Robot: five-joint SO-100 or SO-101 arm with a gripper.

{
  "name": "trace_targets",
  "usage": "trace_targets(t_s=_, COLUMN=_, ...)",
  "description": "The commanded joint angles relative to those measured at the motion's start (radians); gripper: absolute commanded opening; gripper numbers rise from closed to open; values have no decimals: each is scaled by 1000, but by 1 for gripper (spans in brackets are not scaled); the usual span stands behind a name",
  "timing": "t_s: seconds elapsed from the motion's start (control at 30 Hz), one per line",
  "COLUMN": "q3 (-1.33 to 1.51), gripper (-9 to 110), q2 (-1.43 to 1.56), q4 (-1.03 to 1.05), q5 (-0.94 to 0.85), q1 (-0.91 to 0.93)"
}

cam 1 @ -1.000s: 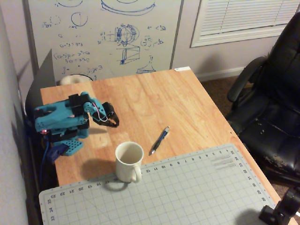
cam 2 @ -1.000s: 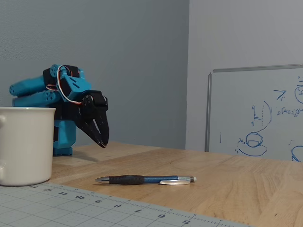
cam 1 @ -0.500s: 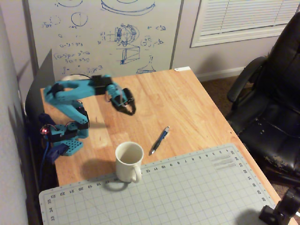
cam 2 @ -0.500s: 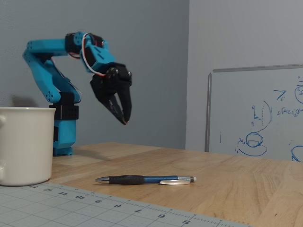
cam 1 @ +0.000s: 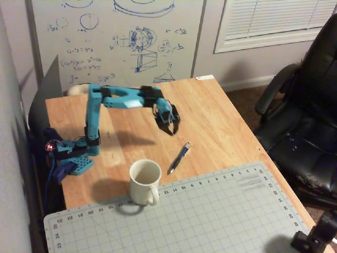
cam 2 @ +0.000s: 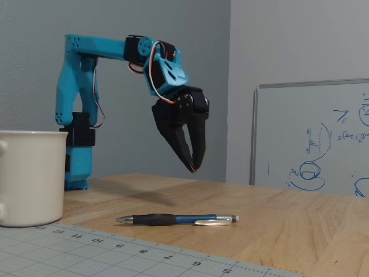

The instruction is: Touch the pen.

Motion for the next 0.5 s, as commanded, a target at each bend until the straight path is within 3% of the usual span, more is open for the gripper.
trace_targets(t_s=0.0, q3=-179, gripper=1, q2=-48, q4=-9, q5=-8, q1=67)
trace_targets(t_s=0.47, q3=-287, gripper=1, q2=-179, q4=-3, q5=-9, q1=209)
